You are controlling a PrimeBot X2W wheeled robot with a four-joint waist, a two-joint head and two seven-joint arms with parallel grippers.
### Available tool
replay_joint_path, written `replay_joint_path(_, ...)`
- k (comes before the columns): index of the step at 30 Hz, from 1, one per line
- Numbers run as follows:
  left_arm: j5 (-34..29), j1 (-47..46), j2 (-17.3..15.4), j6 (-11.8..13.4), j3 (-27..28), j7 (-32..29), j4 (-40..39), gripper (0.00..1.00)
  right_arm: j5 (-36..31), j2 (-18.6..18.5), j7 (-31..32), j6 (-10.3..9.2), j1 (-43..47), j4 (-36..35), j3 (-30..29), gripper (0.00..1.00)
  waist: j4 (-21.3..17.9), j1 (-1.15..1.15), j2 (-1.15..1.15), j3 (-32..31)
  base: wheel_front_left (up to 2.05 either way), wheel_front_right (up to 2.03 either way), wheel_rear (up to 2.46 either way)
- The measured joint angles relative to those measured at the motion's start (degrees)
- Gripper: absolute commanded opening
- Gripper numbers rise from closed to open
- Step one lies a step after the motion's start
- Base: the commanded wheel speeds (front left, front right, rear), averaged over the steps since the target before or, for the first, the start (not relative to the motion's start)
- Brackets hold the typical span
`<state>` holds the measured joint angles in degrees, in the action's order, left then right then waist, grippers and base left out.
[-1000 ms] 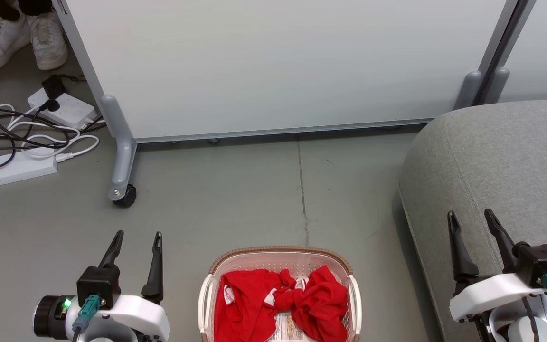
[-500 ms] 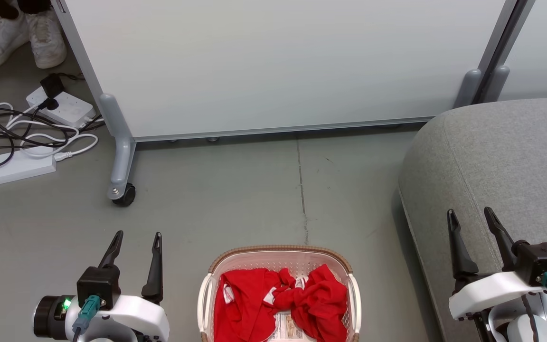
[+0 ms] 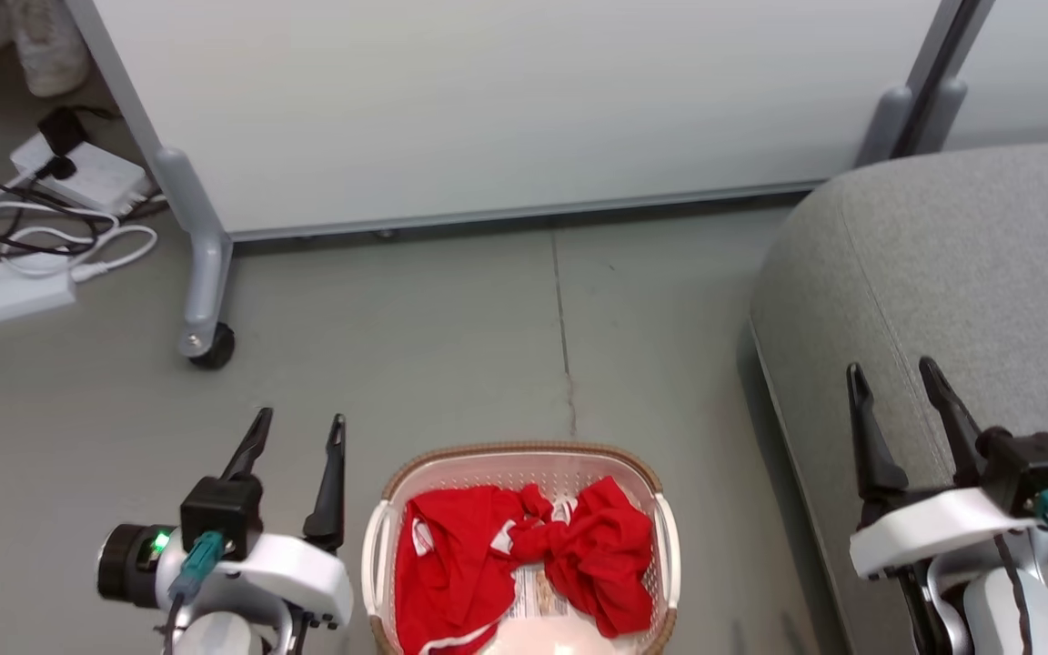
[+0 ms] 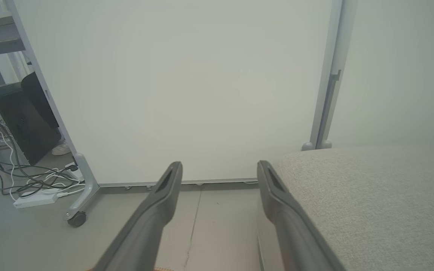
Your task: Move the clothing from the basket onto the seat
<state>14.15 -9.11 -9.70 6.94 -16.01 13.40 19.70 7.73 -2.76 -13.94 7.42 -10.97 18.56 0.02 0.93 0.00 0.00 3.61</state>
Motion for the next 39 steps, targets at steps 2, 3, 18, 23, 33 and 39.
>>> replay_joint_path(2,-0.1,-1.19,0.35,-0.79,-0.97,-0.1,0.97,1.0,0.01,0.01,0.04,0.0,-0.99,-0.81,0.52,1.0,-0.65,0.0,0.0,1.21,0.0,0.0,0.0)
replay_joint_path(3,-0.1,-1.75,0.67,-1.22,-1.44,-0.23,1.53,1.0,0.2,0.01,0.04,0.0,-1.53,-1.14,0.78,1.0,-1.04,0.0,0.0,1.86,0.0,0.0,0.0)
replay_joint_path(18,-2.36,-16.56,4.67,-7.35,-9.05,-2.72,15.61,1.0,2.97,-0.04,-0.71,0.0,-9.89,-6.31,4.78,1.0,-8.49,0.0,0.0,17.97,0.0,0.0,0.0)
replay_joint_path(23,-1.8,-21.44,5.25,-8.48,-10.05,-7.06,22.74,1.0,4.14,-0.04,-0.82,0.01,-12.36,-8.25,6.34,1.0,-11.89,0.0,0.0,24.07,0.0,0.0,0.0)
replay_joint_path(33,-1.16,-31.12,5.17,-10.91,-10.71,-8.81,35.07,1.0,8.23,-0.12,-1.16,0.01,-15.33,-14.1,8.33,1.0,-18.9,0.0,0.0,35.69,0.0,0.0,0.0)
replay_joint_path(39,-0.71,-35.7,3.38,-11.93,-10.59,-9.2,42.13,1.0,10.69,-0.11,-1.21,0.0,-16.62,-16.16,9.95,1.0,-22.62,0.0,0.0,41.41,0.0,0.0,0.0)
